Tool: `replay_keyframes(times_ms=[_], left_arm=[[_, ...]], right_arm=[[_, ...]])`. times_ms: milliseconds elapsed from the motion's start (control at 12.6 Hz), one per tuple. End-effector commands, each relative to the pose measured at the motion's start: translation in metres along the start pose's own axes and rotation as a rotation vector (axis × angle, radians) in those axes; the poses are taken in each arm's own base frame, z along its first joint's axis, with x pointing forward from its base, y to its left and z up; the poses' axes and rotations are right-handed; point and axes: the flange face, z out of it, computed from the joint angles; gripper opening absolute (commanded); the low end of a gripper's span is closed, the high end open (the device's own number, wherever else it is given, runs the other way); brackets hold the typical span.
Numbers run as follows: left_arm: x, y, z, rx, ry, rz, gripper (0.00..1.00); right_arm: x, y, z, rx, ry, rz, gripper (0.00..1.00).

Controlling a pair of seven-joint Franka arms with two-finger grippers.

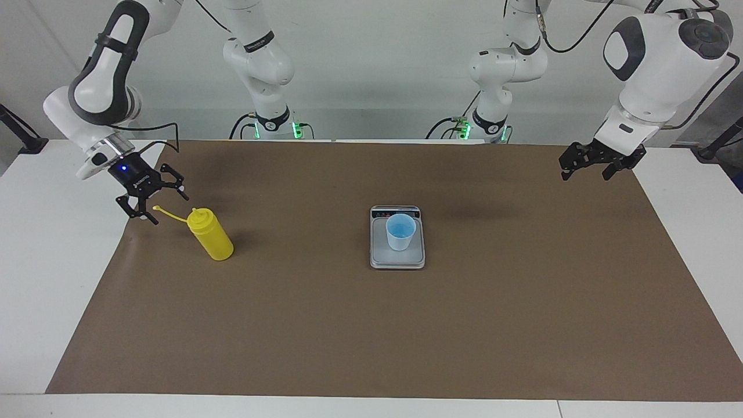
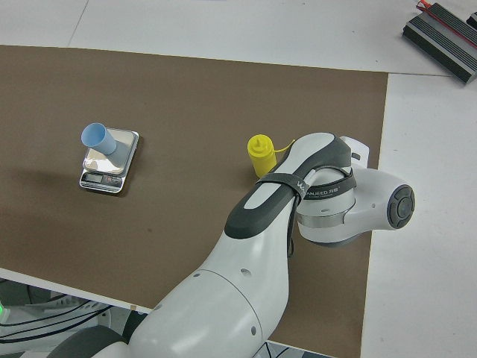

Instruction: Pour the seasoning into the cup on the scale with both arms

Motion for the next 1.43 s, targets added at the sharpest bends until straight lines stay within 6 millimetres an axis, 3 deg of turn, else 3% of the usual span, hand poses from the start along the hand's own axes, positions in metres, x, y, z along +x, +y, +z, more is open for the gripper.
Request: replay_keyframes(times_ms=[0, 238, 317, 555, 1110, 1347], left_arm=[[0.006, -0.004, -0.011, 0.014, 0.028, -0.002, 1.0], [0.022, -0.003, -0.031, 0.008, 0.036, -0.007, 1.0], [0.022, 0.003, -0.035, 0.008, 0.047, -0.001, 1.0], [0.02, 0.017, -0.038, 0.008, 0.06, -0.016, 1.0], [0.011, 0.017, -0.045, 0.009, 0.067, -0.02, 1.0], [0.008, 0.014, -0.043, 0.009, 0.059, -0.029, 1.0]], right_arm=[[-0.005, -0.001, 0.008, -0.004, 0.02, -0.038, 1.0], [-0.054, 0.015, 0.066, 0.057, 0.169, -0.104, 1.0], [-0.061, 0.015, 0.077, 0.07, 0.205, -0.097, 1.0], [-0.054, 0.015, 0.082, 0.078, 0.221, -0.096, 1.0], [-0.043, 0.004, 0.085, 0.159, 0.283, -0.145, 1.0], [-0.027, -0.002, 0.099, 0.162, 0.308, -0.233, 1.0]])
